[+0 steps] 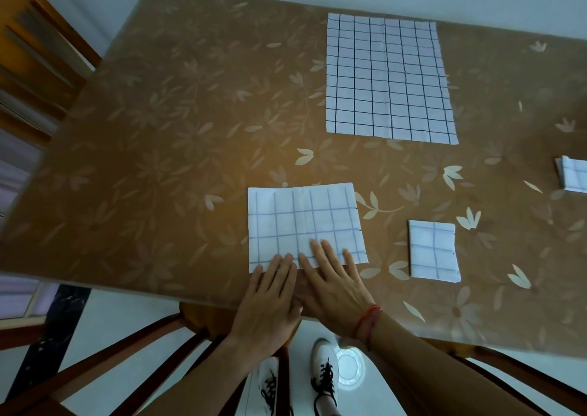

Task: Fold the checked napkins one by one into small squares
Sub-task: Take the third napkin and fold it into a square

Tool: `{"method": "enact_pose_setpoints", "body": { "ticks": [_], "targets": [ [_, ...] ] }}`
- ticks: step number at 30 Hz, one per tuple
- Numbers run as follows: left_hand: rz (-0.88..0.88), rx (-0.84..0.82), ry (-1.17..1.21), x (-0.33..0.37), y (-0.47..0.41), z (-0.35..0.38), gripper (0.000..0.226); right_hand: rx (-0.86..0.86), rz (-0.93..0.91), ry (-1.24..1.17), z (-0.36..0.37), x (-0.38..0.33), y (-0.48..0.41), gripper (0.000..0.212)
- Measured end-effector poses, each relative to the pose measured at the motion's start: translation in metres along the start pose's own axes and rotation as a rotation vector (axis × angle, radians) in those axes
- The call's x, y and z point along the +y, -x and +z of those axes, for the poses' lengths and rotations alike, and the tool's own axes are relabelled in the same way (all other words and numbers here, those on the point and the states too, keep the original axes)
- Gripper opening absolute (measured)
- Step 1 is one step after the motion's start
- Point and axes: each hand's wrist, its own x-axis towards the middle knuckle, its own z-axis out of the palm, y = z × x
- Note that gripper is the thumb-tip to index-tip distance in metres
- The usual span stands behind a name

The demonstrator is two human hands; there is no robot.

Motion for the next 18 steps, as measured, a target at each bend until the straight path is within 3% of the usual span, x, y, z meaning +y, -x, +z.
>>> {"method": "enact_pose_setpoints", "body": {
  "ticks": [6, 11, 18],
  "targets": [
    [-0.004, -0.038, -0.01, -0.002, 0.002, 0.004, 0.065, 0.044, -0.082, 0.001, 0.007, -0.008, 0.009, 0.06],
    [-0.008, -0.072, -0.012, -0.006, 0.001, 0.005, 0.068, 0.062, -0.124, 0.032, 0.009, 0.001, 0.011, 0.065],
    [0.013, -0.059, 0.029, -0.009, 0.002, 0.004, 0.068, -0.005, 0.028, 0.044, 0.016, 0.031, 0.025, 0.076]
  ]
}}
